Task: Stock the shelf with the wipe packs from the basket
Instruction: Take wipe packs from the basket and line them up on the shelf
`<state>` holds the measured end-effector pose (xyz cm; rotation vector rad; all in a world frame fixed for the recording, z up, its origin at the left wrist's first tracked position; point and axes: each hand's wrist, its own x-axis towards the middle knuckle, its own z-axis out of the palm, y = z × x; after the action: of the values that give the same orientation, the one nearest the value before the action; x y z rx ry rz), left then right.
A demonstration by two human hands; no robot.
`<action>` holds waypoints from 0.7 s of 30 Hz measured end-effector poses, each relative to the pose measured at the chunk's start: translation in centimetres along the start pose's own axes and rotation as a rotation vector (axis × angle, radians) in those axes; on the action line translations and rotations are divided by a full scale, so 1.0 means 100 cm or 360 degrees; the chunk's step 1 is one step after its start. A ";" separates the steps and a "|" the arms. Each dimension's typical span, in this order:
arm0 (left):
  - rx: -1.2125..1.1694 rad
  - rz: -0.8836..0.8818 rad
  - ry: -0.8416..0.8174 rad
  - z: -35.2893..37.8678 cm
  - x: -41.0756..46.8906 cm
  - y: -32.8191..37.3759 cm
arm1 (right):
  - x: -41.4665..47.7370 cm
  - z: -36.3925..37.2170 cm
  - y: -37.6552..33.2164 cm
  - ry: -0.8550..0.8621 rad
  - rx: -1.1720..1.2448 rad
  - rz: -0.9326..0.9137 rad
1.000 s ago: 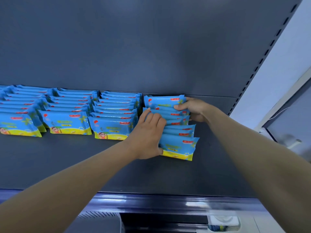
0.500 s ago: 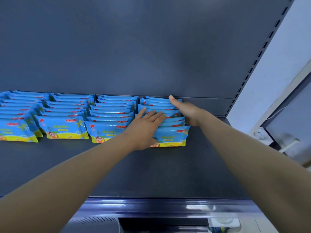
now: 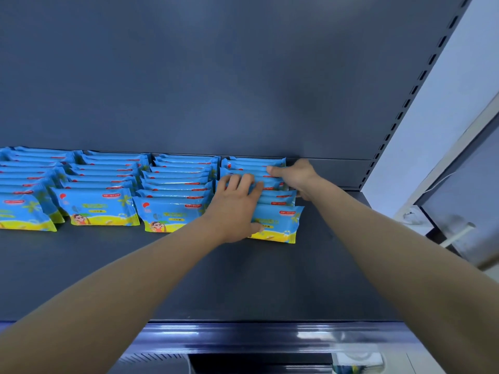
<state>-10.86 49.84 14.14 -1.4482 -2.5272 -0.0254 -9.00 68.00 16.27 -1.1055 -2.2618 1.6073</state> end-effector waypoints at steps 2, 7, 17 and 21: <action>-0.0008 0.0000 0.0039 0.002 -0.002 0.000 | 0.002 -0.003 0.000 0.0090 -0.0030 -0.0064; -0.0105 0.0051 0.0078 0.005 -0.006 -0.001 | -0.003 -0.020 0.002 -0.0090 0.0133 -0.0172; -0.0289 0.0042 0.0021 0.003 -0.002 -0.002 | -0.018 -0.030 0.013 -0.0512 -0.0033 -0.0397; -0.0296 0.0037 0.0037 0.005 -0.003 0.000 | -0.020 -0.025 0.011 -0.0473 -0.0184 -0.0518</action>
<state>-10.75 49.64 13.62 -1.5340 -2.5464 -0.2789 -5.73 68.72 16.88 -0.5023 -2.5815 1.6080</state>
